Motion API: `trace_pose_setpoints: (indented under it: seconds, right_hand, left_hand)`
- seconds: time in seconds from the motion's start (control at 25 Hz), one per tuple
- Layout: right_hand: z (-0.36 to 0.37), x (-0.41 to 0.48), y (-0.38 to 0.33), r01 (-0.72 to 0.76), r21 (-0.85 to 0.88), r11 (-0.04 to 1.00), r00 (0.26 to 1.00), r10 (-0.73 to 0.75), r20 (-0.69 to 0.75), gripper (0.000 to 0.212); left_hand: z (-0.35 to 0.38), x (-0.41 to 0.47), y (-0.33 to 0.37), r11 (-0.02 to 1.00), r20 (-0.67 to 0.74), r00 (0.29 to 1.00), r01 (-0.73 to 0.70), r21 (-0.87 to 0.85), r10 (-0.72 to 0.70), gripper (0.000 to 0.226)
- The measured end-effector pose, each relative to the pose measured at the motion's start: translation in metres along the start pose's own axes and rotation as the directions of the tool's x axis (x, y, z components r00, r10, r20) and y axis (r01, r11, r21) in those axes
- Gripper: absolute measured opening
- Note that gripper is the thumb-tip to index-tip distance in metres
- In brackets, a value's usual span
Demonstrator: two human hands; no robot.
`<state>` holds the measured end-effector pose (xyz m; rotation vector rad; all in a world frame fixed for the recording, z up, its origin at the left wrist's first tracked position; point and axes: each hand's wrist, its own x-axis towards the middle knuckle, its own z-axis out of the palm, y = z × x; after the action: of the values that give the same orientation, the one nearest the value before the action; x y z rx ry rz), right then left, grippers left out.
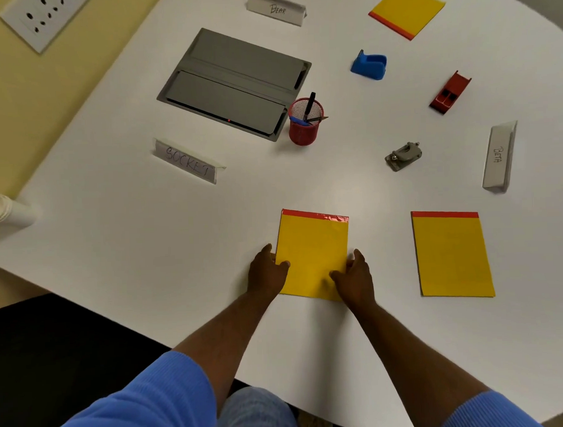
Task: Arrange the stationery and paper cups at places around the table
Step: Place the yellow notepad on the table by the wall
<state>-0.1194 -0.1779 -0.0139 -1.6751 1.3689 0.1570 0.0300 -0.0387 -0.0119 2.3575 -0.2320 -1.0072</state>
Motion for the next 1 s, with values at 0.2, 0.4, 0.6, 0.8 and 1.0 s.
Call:
trace_pose_setpoints:
  seconds: [0.2, 0.4, 0.6, 0.8, 1.0]
  right_hand:
    - [0.000, 0.009, 0.005, -0.047, 0.038, 0.998, 0.998, 0.048, -0.042, 0.056]
    - [-0.001, 0.010, 0.006, -0.053, 0.214, 0.975, 0.998, 0.059, -0.021, 0.041]
    - [-0.011, 0.006, 0.006, -0.018, 0.196, 0.980, 0.999, 0.012, 0.034, 0.027]
    - [-0.031, -0.014, 0.011, 0.067, 0.368, 0.927, 0.990, -0.108, 0.092, 0.013]
    - [-0.057, -0.039, 0.016, 0.169, 0.423, 0.890, 0.965, -0.237, 0.113, 0.015]
  left_hand:
    - [-0.008, 0.017, -0.006, 0.954, 0.039, 0.989, 0.146, -0.263, -0.141, 0.054]
    - [-0.002, 0.011, -0.010, 0.893, 0.081, 0.980, 0.200, -0.404, -0.184, 0.043]
    - [0.012, -0.009, -0.010, 0.861, 0.064, 0.976, 0.215, -0.461, -0.209, 0.040]
    - [0.018, -0.046, -0.005, 0.785, 0.016, 0.968, 0.213, -0.582, -0.250, 0.034]
    - [0.011, -0.090, 0.007, 0.756, -0.148, 0.960, 0.088, -0.649, -0.239, 0.031]
